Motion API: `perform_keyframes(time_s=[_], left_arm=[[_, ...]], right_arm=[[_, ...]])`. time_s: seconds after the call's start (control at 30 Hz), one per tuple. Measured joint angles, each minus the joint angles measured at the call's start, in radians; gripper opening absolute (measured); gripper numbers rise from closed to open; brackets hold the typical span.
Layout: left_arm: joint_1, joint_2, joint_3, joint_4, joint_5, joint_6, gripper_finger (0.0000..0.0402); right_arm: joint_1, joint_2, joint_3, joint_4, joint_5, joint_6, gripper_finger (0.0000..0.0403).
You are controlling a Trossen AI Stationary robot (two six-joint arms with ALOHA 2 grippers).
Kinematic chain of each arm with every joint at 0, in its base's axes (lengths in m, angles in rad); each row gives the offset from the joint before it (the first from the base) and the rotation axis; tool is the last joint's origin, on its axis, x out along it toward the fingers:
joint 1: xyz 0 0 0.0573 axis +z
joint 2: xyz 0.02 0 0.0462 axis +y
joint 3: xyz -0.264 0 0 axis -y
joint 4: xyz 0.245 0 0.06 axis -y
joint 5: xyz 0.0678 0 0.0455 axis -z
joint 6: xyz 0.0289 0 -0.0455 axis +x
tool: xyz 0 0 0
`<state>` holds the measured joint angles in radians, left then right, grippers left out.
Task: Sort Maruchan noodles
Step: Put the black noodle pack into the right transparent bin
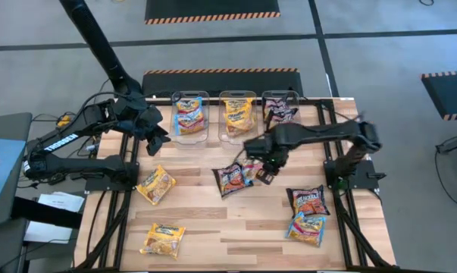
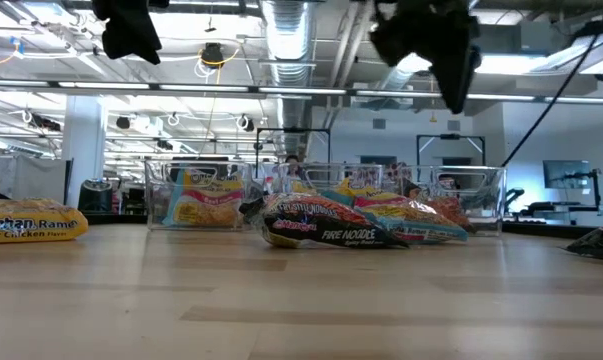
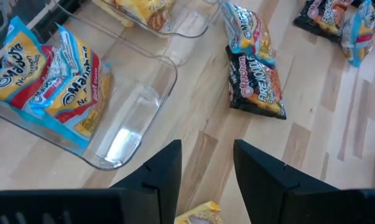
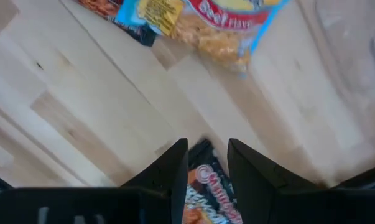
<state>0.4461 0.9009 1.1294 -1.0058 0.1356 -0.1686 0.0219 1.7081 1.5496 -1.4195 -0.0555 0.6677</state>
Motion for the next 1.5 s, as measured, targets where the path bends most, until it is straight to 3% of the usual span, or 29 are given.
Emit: perform_keyframes(time_s=[0.23,0.7,1.17,1.5], left_arm=[[0.0,0.0,0.0,0.001,0.0,0.002,0.0132],[0.0,0.0,0.0,0.001,0.0,0.007,0.0132],[0.0,0.0,0.0,0.014,-0.001,-0.164,0.0132],[0.0,0.0,0.0,0.037,-0.002,-0.194,0.0132]], right_arm=[[0.062,-0.212,-0.2,0.05,0.006,0.227,0.0137],[0.22,-0.495,-0.429,0.044,0.025,0.59,0.0157],[0.359,-0.562,-0.602,0.156,-0.077,0.644,0.0217],[0.415,-0.522,-0.691,0.304,-0.13,0.637,0.0224]])
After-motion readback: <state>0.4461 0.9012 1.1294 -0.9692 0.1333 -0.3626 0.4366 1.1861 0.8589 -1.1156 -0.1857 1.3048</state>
